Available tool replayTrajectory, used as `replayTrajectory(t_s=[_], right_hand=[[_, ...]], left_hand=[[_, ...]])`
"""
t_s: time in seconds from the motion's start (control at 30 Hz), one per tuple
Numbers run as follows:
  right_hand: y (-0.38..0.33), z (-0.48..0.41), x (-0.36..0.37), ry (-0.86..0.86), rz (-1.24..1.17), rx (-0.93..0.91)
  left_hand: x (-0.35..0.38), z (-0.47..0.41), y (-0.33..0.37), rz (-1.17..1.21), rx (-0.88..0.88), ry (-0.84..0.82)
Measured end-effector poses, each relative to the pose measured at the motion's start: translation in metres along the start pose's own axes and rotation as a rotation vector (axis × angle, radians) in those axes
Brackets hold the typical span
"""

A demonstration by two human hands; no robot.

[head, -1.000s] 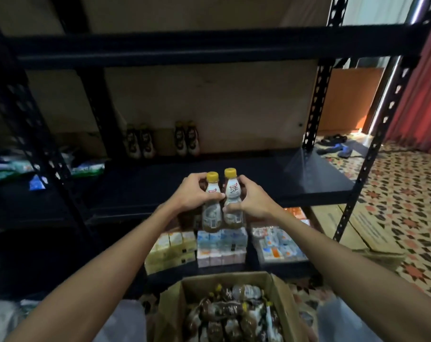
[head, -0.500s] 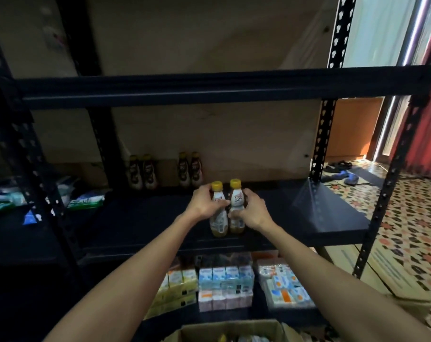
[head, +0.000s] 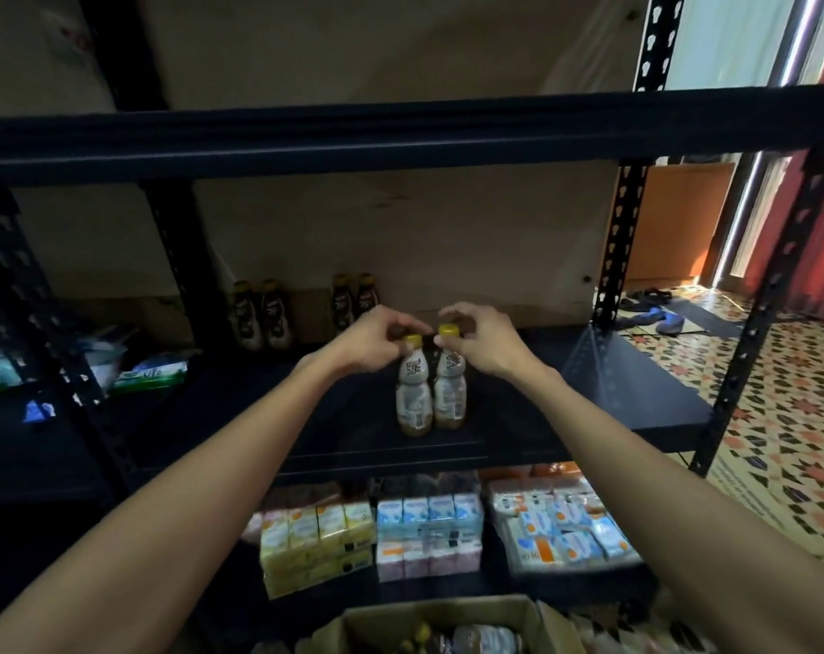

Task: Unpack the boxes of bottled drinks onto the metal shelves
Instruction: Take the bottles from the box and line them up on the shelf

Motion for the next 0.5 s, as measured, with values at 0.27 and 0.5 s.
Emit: replayTrajectory(t_s=[0.27, 0.5], right_hand=[[-0.001, -0.003, -0.002, 0.005, 0.157, 0.028], [-0.001, -0.008, 0.003, 0.001, 0.150, 0.040]], left_hand=[[-0.002, -0.009, 0.005, -0.137, -0.128, 0.135], [-0.007, -0.012, 0.008, -0.258, -0.189, 0.105]])
Point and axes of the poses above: each hand's wrist, its own z-axis away from the middle knuckle, its own x-axis out of the palm, y = z × x, the point moved 2 cm from there along -z, towards the middle knuckle
